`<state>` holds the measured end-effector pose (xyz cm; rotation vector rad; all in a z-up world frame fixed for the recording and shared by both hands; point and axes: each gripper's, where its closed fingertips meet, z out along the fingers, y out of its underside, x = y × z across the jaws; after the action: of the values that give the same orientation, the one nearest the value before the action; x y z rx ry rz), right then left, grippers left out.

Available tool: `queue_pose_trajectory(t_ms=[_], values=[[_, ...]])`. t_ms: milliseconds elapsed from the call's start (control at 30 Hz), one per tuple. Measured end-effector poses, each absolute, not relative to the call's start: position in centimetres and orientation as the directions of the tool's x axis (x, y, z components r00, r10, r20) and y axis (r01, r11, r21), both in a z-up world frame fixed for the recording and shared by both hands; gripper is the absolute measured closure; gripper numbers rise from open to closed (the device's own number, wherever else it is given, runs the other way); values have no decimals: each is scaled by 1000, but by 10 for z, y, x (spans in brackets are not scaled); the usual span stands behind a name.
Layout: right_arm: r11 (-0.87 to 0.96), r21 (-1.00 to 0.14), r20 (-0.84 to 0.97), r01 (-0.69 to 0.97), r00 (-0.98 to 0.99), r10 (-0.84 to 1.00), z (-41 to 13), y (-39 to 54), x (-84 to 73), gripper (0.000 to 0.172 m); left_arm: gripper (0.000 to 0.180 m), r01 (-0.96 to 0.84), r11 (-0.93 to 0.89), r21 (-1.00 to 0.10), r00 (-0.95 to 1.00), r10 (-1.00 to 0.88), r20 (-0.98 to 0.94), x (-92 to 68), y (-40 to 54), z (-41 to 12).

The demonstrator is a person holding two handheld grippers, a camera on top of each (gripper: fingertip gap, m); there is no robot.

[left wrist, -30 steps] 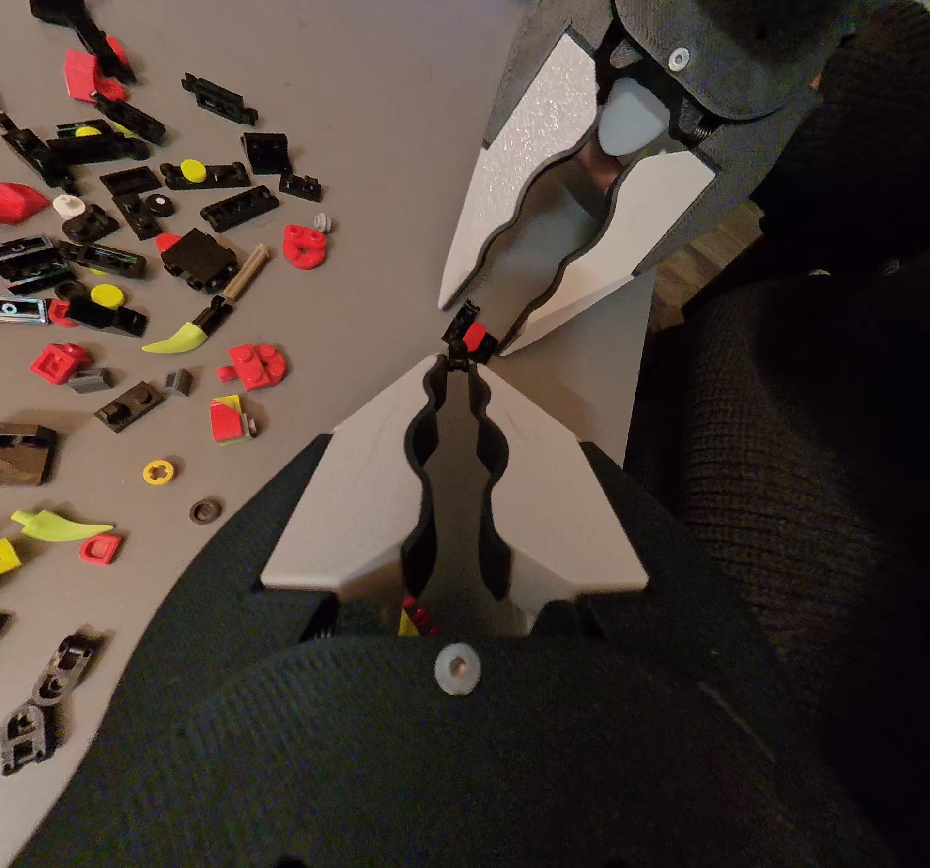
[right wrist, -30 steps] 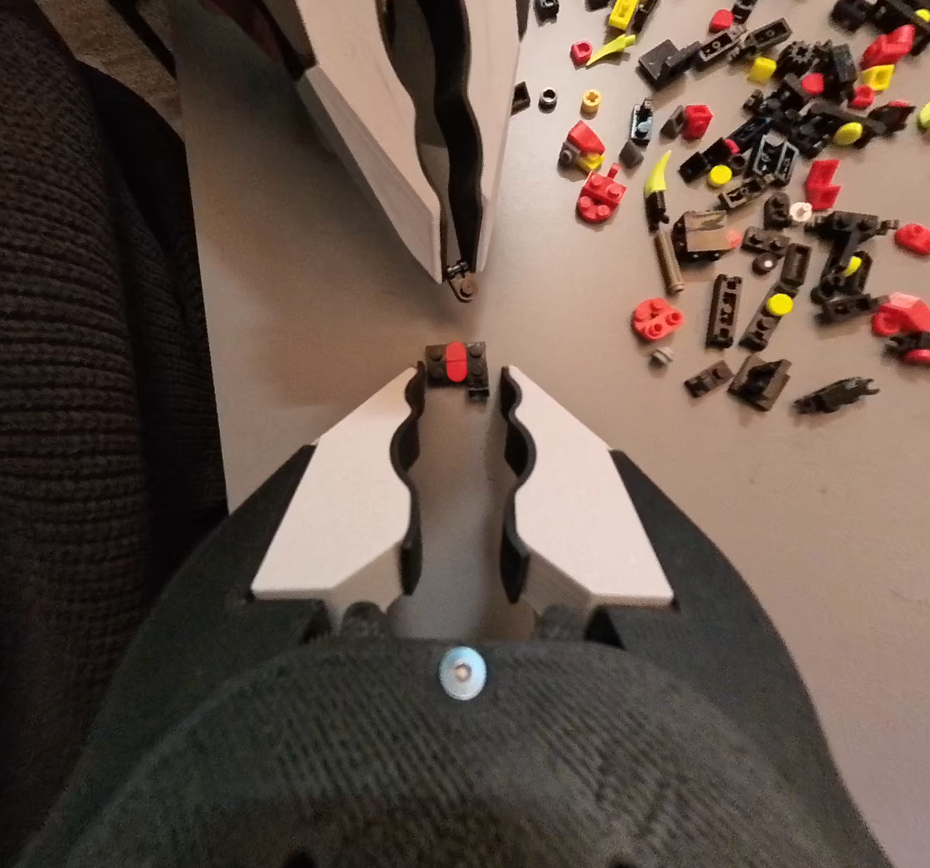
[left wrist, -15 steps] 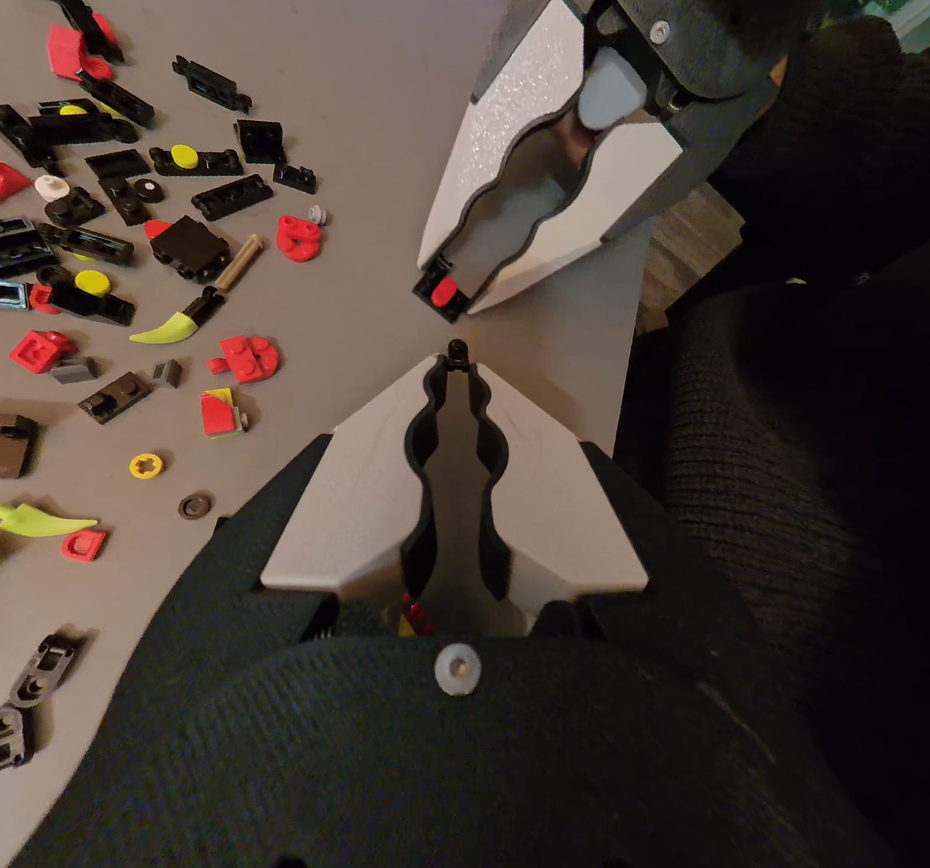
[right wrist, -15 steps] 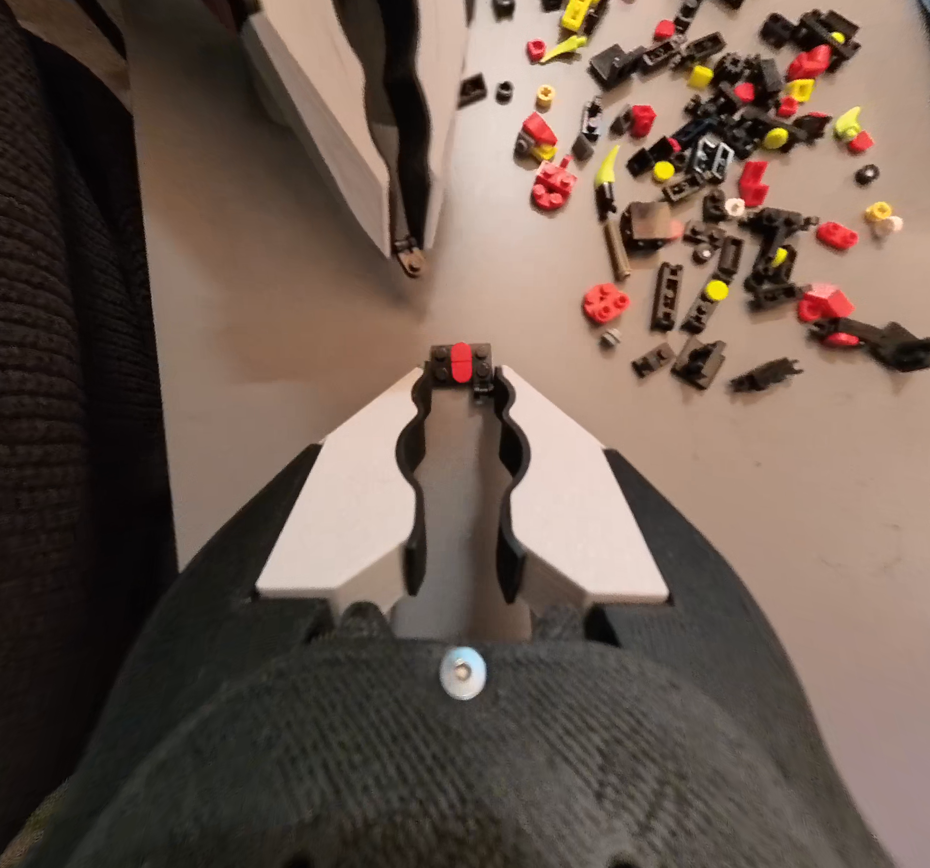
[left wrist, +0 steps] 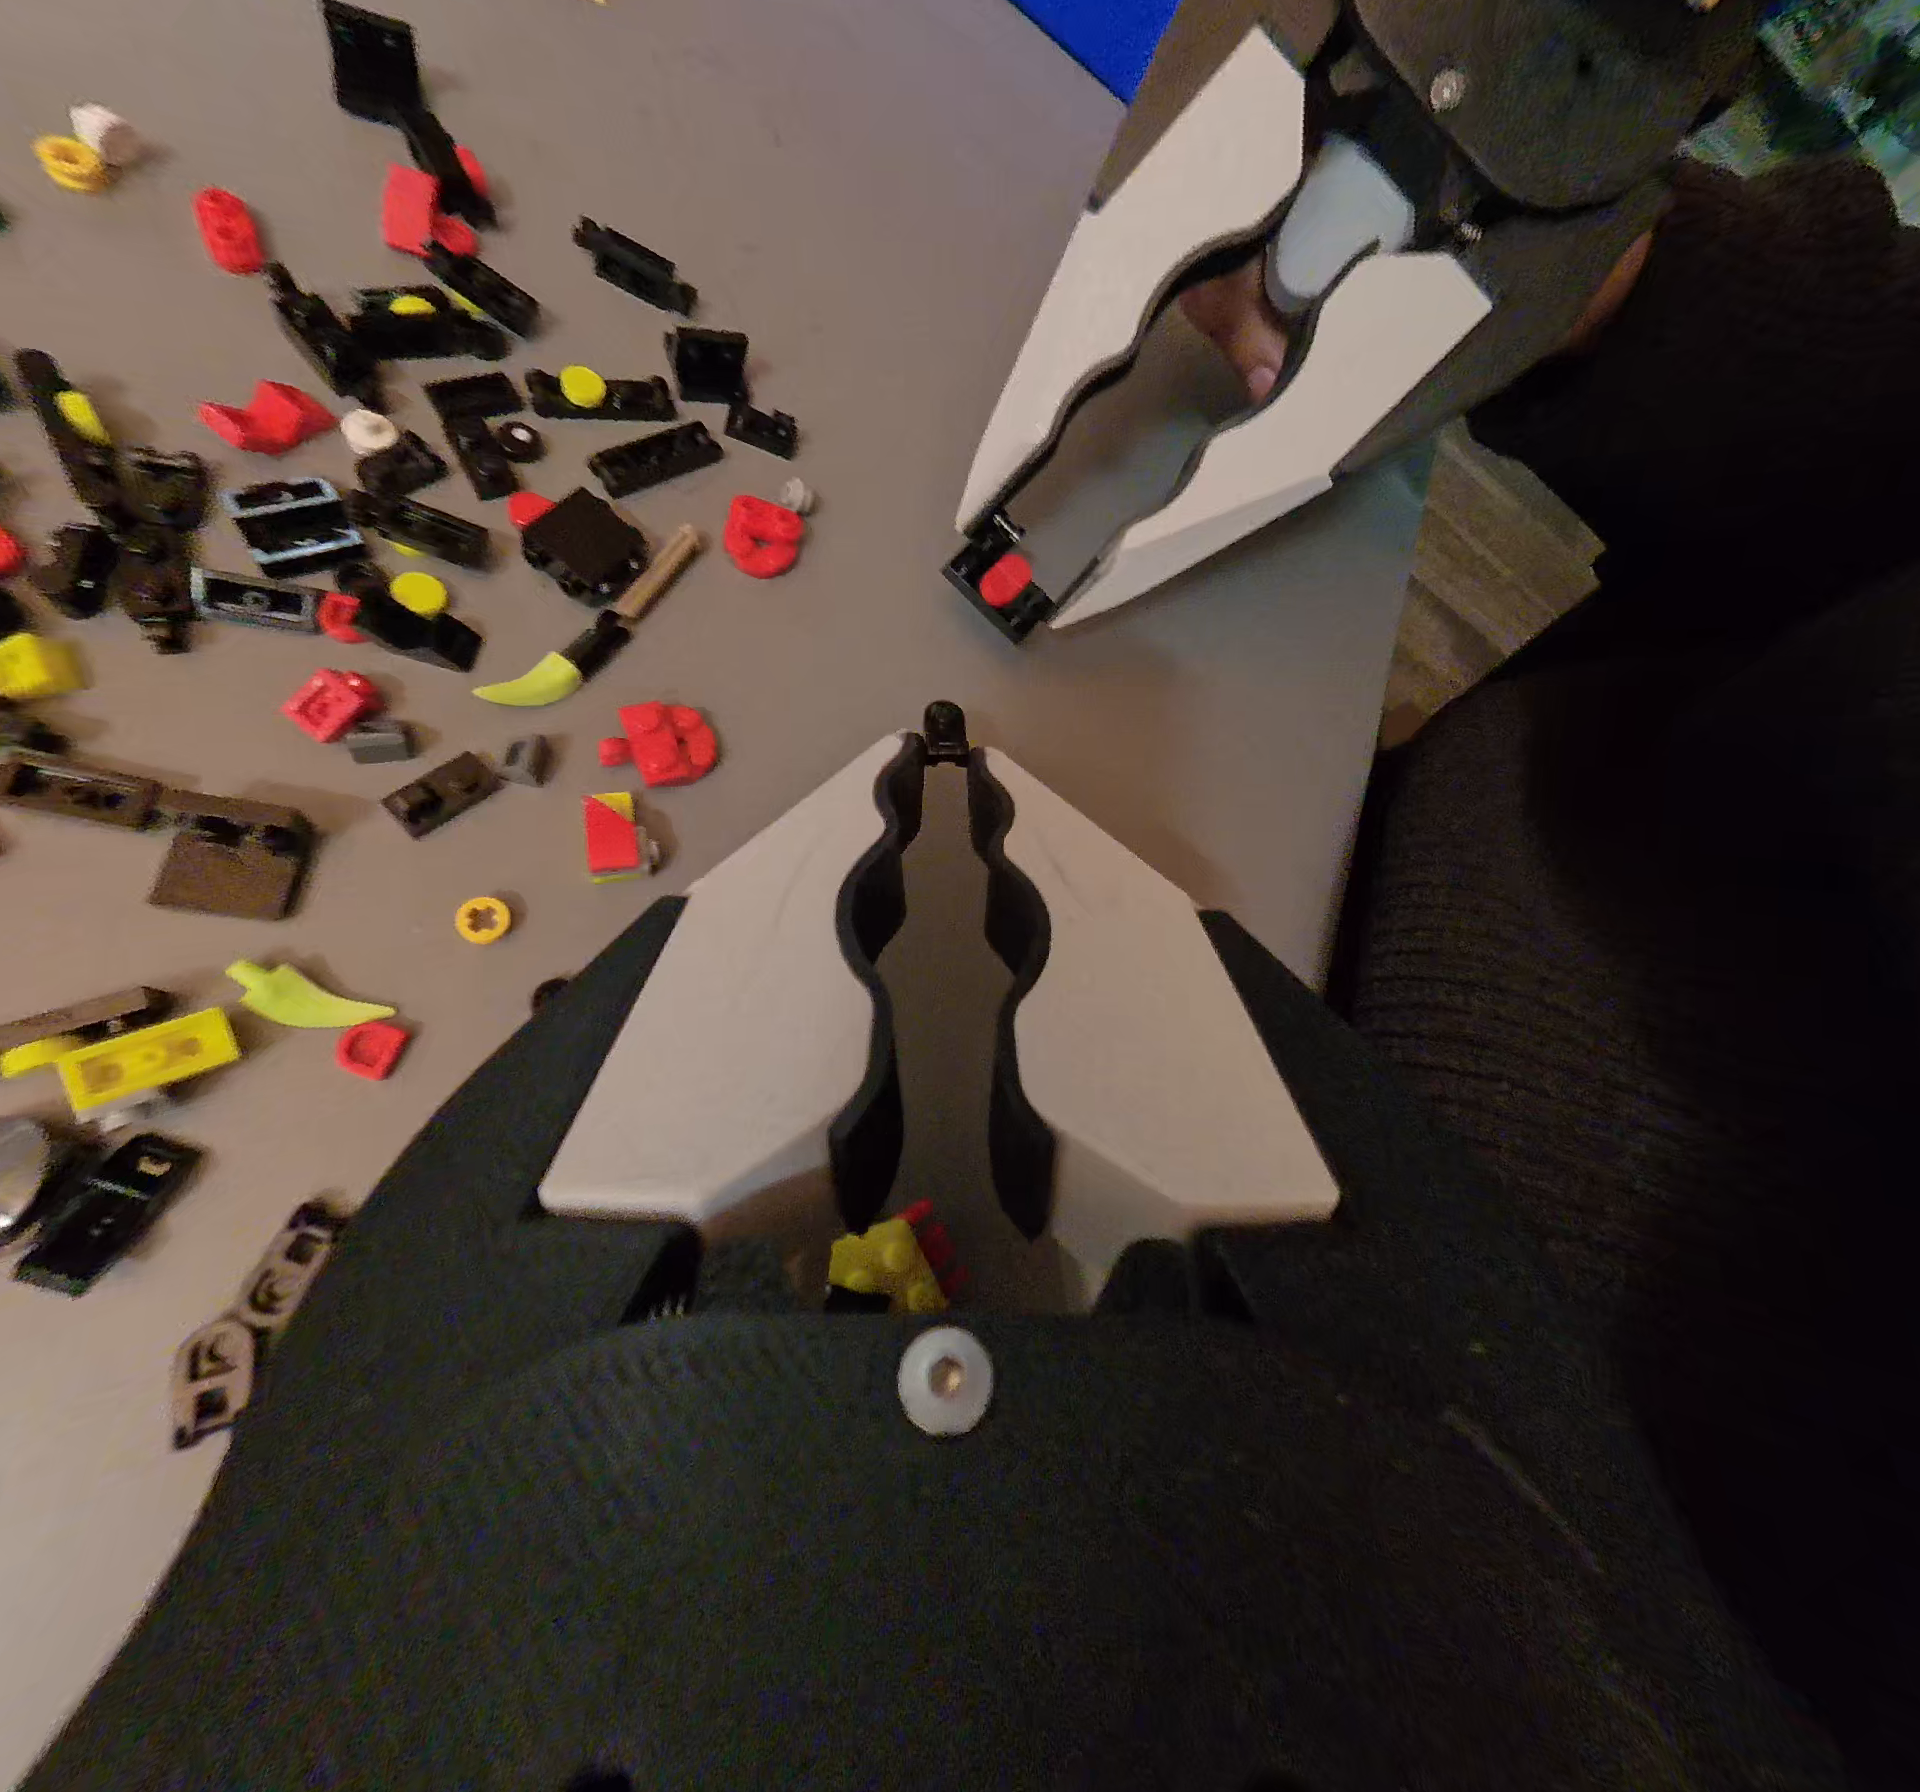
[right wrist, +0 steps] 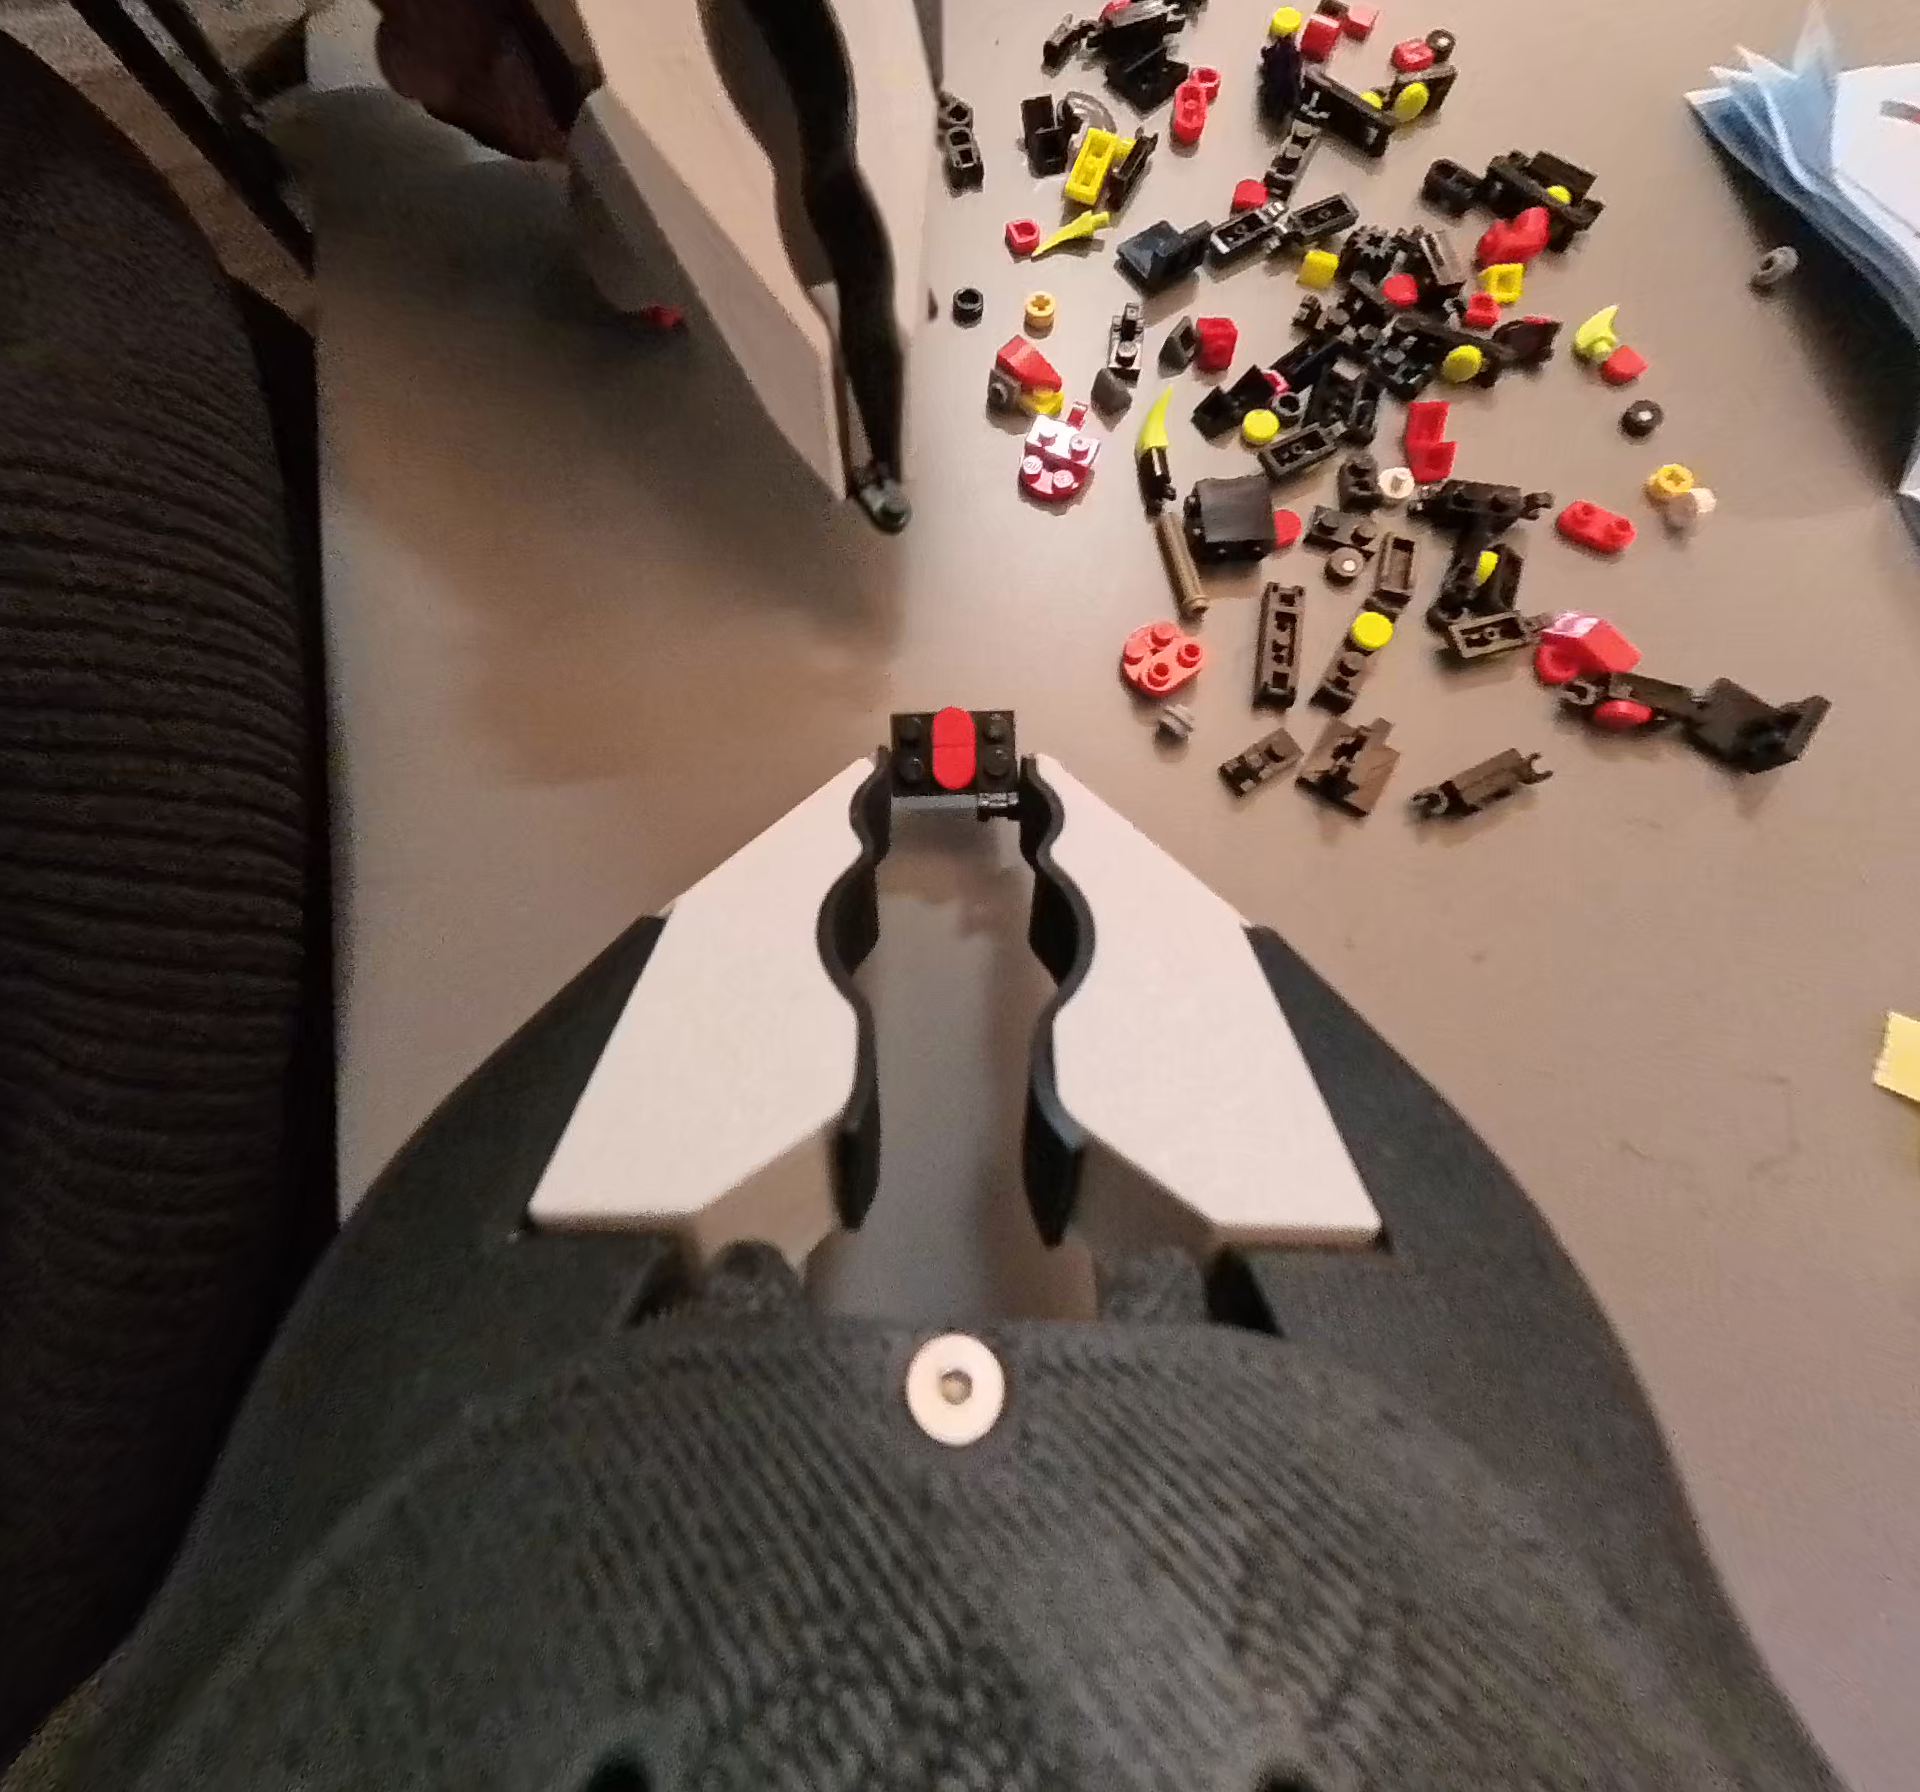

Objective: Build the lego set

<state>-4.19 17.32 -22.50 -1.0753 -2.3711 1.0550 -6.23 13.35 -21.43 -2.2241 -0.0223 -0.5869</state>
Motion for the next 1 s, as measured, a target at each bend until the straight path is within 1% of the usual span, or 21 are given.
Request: queue_pose_trajectory(t_ms=[33, 167, 267, 567, 800, 1000], values=[[437, -743, -11, 507, -662, 750, -225, 172, -42, 149, 174, 212, -652, -728, 896, -169, 411, -66, 135, -212], [417, -759, -39, 499, -675, 737, -223, 167, -42, 149, 174, 229, -577, -784, 916, -145, 374, -80, 140, -198], [424, -754, -36, 502, -676, 736, -227, 170, -44, 149, 174, 249, -552, -796, 917, -129, 377, -88, 142, -195], [431, -734, -41, 525, -667, 744, -233, 175, -46, 149, 175, 286, -570, -770, 885, -152, 441, -83, 145, -198], [487, -711, -3, 507, -695, 719, -235, 165, -37, 149, 174, 228, -583, -780, 887, -205, 413, -65, 137, -194], [525, -692, 26, 495, -710, 704, -235, 160, -30, 149, 174, 226, -609, -760, 876, -214, 432, -59, 131, -198]])
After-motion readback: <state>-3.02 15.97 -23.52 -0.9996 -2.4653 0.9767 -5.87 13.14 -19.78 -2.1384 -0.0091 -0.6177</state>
